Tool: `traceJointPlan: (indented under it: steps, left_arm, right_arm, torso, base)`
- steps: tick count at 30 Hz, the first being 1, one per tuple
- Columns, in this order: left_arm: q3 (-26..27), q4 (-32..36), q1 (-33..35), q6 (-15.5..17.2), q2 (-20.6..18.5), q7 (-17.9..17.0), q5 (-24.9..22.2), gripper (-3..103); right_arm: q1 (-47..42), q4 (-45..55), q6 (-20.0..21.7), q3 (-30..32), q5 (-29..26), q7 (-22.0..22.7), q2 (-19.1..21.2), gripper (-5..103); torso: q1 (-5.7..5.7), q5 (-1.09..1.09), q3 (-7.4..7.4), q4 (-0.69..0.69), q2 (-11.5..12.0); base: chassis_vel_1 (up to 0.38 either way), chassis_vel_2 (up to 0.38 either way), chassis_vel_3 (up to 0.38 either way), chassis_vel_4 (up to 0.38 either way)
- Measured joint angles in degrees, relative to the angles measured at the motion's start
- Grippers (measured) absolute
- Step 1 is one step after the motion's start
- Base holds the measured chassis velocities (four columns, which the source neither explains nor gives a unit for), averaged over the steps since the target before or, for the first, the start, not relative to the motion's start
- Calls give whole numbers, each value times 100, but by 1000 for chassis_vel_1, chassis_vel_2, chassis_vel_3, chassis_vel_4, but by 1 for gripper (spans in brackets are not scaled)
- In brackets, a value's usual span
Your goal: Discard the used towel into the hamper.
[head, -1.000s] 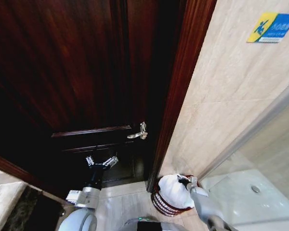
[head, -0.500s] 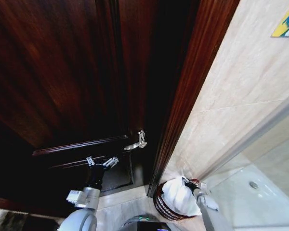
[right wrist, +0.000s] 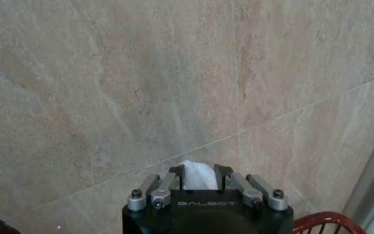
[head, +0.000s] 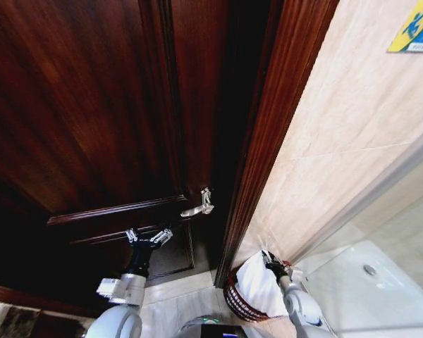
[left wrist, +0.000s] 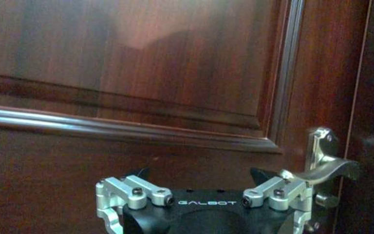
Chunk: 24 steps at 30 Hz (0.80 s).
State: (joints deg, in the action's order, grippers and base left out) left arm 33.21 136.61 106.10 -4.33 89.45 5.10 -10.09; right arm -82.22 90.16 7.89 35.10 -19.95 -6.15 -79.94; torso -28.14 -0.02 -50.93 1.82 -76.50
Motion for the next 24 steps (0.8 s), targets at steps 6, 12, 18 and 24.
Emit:
traceJointPlan:
  steps: [6, 12, 18, 24]
  left_arm:
    - [0, 0, 0, 0, 0, 0, 0, 100]
    - [0, 0, 0, 0, 0, 0, 0, 100]
    - [0, 0, 0, 0, 0, 0, 0, 100]
    - [0, 0, 0, 0, 1, 0, 0, 100]
  right_arm:
    - [-79, 113, -72, 31, 1, -57, -52, 32]
    - [-138, 181, -156, 37, 2, -68, -90, 32]
    - [-181, 200, -448, 37, 32, -71, -143, 32]
    - [-179, 99, -848, 86, 121, -231, -153, 32]
  torso:
    - [93, -2, 114, -1, 210]
    - [155, -1, 186, -1, 346]
    - [187, 5, 220, -2, 414]
    - [170, 4, 193, -2, 367]
  base:
    - [0, 0, 0, 0]
    - [0, 0, 0, 0]
    - [0, 0, 0, 0]
    - [0, 0, 0, 0]
